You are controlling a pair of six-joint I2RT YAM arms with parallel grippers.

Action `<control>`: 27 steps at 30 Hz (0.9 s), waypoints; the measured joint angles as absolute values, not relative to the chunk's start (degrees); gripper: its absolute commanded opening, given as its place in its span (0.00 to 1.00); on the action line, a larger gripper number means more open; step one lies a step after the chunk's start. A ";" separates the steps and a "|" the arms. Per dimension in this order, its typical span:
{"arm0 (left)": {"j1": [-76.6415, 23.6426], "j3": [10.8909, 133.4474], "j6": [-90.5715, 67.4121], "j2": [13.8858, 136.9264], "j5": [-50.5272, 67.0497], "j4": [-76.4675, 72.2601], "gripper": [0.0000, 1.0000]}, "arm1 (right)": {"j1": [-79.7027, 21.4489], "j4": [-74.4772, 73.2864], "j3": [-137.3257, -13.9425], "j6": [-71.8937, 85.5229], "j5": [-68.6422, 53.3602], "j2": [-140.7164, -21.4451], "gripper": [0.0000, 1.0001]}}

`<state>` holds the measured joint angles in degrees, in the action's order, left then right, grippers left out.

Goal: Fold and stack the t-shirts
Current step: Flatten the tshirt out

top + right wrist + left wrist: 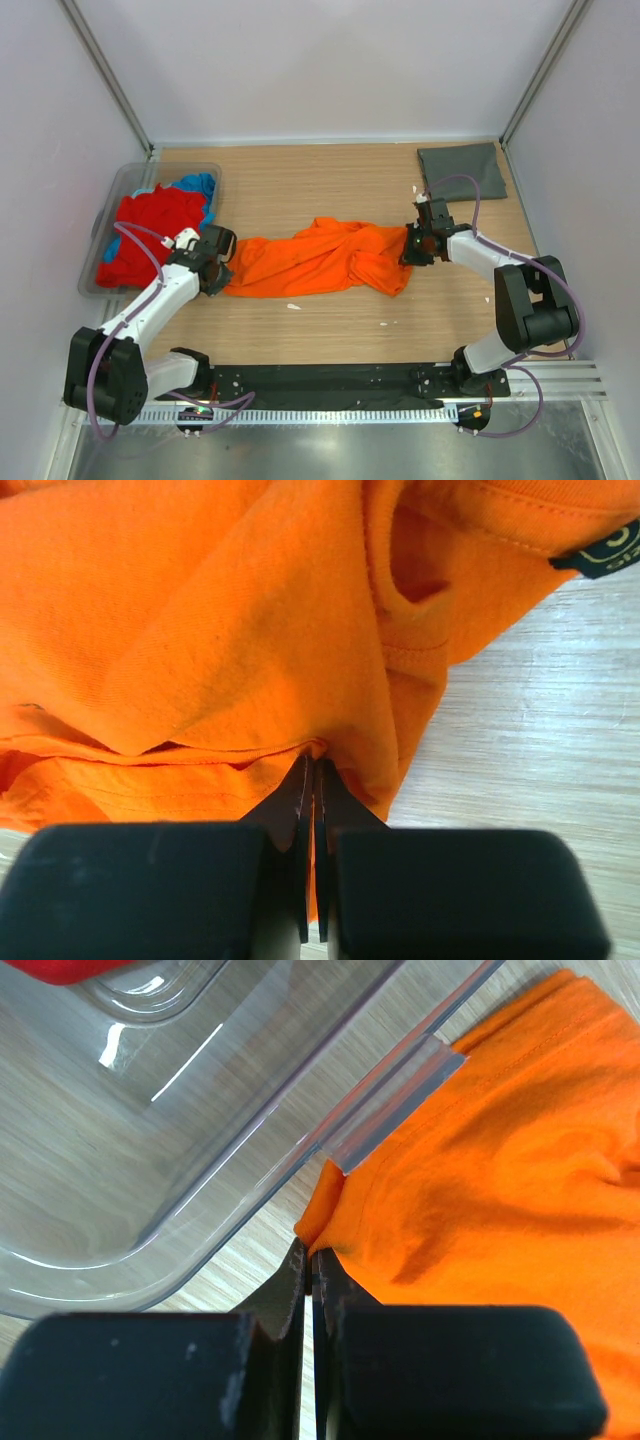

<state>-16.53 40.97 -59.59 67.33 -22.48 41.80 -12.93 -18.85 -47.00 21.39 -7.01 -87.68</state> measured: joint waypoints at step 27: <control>-16.75 103.15 -63.05 58.08 -29.98 50.48 0.00 | -12.95 -33.50 -99.74 16.19 11.84 -47.09 0.01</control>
